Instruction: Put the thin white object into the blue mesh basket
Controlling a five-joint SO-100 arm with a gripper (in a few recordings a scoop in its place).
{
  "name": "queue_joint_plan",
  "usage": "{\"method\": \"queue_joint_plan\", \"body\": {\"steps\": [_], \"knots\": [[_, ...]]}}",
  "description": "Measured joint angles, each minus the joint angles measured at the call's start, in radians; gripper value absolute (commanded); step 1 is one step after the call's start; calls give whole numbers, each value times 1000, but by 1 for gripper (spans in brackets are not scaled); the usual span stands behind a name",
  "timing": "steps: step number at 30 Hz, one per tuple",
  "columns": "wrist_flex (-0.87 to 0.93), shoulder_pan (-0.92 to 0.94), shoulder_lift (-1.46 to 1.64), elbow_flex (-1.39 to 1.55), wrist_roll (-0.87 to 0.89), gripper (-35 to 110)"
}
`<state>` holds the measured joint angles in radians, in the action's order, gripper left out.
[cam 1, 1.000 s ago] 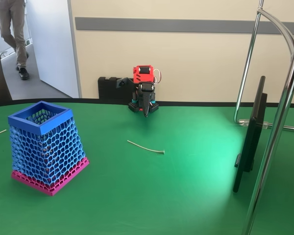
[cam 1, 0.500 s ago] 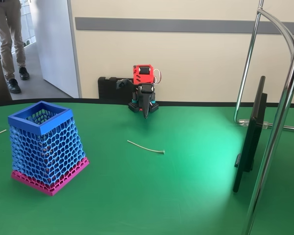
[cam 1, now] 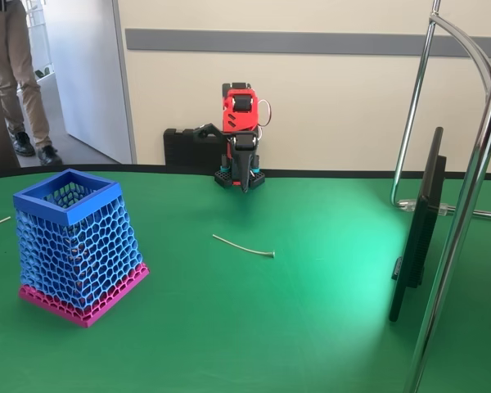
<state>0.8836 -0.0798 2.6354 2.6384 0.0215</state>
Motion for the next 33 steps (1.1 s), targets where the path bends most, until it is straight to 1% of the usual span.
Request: {"method": "queue_joint_plan", "body": {"steps": [9,18,27,33], "knots": [[63,-12,-337,-268,9,0],[71,-8,-612,-463,17,1],[64,-12,-834,-643,80,6],[115,-41,-1008,-808,104,11]]}}
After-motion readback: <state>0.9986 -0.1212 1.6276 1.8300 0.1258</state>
